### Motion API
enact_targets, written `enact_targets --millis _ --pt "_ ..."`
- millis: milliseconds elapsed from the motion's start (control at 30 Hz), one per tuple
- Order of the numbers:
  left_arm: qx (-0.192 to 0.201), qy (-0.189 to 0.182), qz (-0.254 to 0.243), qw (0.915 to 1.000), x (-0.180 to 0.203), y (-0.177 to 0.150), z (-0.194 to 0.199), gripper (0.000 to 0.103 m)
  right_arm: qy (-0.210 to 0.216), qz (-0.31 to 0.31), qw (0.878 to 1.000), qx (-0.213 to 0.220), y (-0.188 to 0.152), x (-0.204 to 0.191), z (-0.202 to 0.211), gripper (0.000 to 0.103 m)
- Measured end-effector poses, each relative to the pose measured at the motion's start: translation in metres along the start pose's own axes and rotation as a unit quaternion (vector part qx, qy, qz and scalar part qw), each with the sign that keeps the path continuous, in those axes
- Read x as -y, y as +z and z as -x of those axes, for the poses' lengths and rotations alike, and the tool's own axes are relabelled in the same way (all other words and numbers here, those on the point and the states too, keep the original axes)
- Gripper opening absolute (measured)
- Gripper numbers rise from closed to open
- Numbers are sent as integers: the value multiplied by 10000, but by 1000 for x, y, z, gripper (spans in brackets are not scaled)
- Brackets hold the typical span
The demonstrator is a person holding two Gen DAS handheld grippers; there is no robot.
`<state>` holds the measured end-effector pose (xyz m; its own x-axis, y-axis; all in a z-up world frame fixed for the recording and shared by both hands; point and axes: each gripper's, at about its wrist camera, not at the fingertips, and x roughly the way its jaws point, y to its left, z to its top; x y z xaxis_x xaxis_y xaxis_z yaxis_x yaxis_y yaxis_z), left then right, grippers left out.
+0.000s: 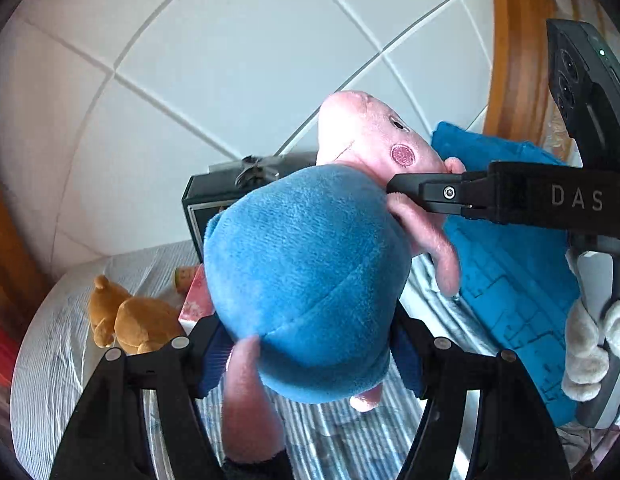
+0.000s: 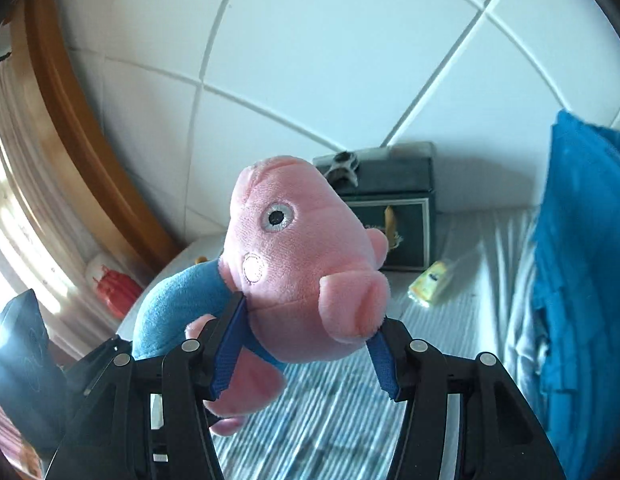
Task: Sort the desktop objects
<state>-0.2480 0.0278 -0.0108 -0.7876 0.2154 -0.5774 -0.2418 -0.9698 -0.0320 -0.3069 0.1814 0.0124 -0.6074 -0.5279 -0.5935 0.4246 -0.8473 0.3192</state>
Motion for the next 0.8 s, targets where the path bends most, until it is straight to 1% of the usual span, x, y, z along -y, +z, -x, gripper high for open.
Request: enact_targets --millis 133,167,200,233,267,300,333,400,433,533,567,633,667,733,800 --pt "331 -309 -319 9985 41 14 39 68 -446 -70 9980 433 -5 -1 79 54" --pt "410 -377 -395 9977 51 19 46 68 -588 -99 9968 534 -8 0 100 43" --pt "480 -446 -464 9968 61 24 52 68 -634 -118 9962 590 -12 3 114 33" --pt "523 -588 -511 9956 73 29 58 68 -681 -166 9954 649 -16 6 133 33" --pt "548 -818 -533 9937 88 33 65 68 -779 -199 9944 680 -20 9 148 32" --pt "578 -1003 -557 9917 99 39 70 68 -939 -265 9924 752 -25 14 164 27" --pt "616 -1131 -612 9898 114 45 72 68 -1036 -336 9905 837 -28 20 178 25" --pt "690 -1350 -737 9857 154 54 78 65 -1226 -542 9857 1019 -37 38 212 23" --pt "691 -1386 -781 9848 176 58 82 65 -1314 -622 9833 1094 -40 45 229 23" --pt "680 -1596 -787 9817 217 63 99 65 -1677 -668 9758 1231 -47 67 275 23" --pt "690 -1515 -834 9825 246 62 104 65 -1801 -720 9731 1244 -48 78 289 24" --pt "650 -1223 -983 9855 272 56 105 66 -2096 -793 9678 1146 -53 100 312 27" --pt "600 -1074 -1012 9872 278 50 102 68 -2225 -848 9653 1075 -60 111 318 32" --pt "551 -726 -941 9914 276 33 96 83 -2246 -834 9655 1020 -76 120 327 44" --pt "501 -432 -800 9946 253 8 89 91 -2040 -749 9714 953 -90 122 325 65"
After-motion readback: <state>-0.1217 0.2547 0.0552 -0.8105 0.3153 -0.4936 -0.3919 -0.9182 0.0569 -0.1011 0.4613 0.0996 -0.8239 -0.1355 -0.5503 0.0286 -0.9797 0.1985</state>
